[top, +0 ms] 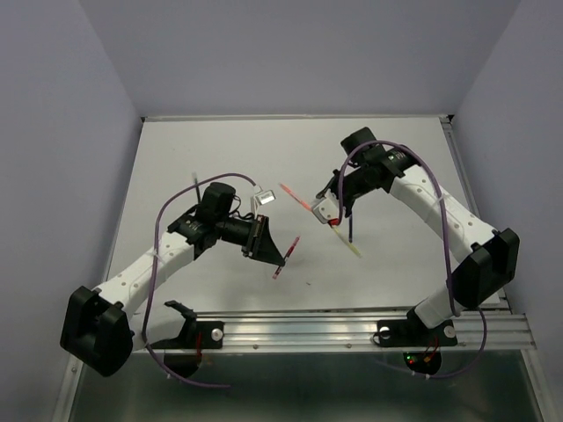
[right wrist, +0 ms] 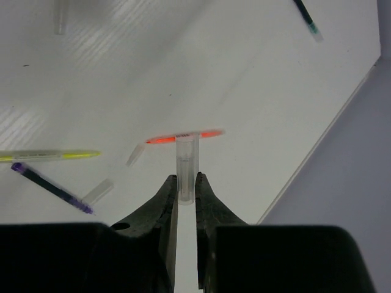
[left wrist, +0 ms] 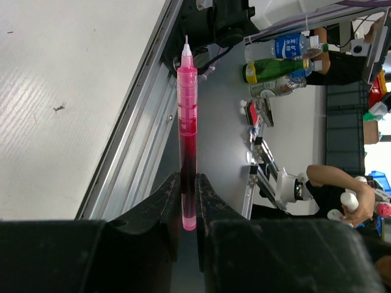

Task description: Insert the pens into the pen caps

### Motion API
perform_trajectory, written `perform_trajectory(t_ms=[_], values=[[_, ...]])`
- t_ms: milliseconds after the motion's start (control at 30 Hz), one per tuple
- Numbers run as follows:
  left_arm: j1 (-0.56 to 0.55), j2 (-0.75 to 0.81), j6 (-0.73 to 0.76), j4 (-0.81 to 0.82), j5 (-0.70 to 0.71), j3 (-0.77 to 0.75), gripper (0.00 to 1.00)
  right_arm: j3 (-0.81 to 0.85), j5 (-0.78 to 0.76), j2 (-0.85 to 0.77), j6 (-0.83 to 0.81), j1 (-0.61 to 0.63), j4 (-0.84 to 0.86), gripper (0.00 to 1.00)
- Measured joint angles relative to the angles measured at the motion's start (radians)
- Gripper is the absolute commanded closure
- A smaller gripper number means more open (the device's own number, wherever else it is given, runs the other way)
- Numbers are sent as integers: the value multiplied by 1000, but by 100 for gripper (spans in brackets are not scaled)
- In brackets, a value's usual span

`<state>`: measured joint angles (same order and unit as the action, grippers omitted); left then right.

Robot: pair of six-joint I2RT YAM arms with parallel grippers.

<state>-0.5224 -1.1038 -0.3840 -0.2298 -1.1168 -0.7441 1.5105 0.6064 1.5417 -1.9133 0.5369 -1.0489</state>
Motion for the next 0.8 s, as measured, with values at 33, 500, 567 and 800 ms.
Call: perform_trajectory(t_ms=[33,500,567,800], values=[[0,-15,5,-2,-2,-5,100,14,5,10,-13,0,-26,98],[-6,-121,48,-7,-43,-83,100,25,115,-5,-69,0,-150,99],[-9,-131,48,-7,-47,-83,100,25,129,-12,-71,0,-148,99],[-16,-174,48,-17,-49,-108,100,25,147,-12,-73,0,-167,99]])
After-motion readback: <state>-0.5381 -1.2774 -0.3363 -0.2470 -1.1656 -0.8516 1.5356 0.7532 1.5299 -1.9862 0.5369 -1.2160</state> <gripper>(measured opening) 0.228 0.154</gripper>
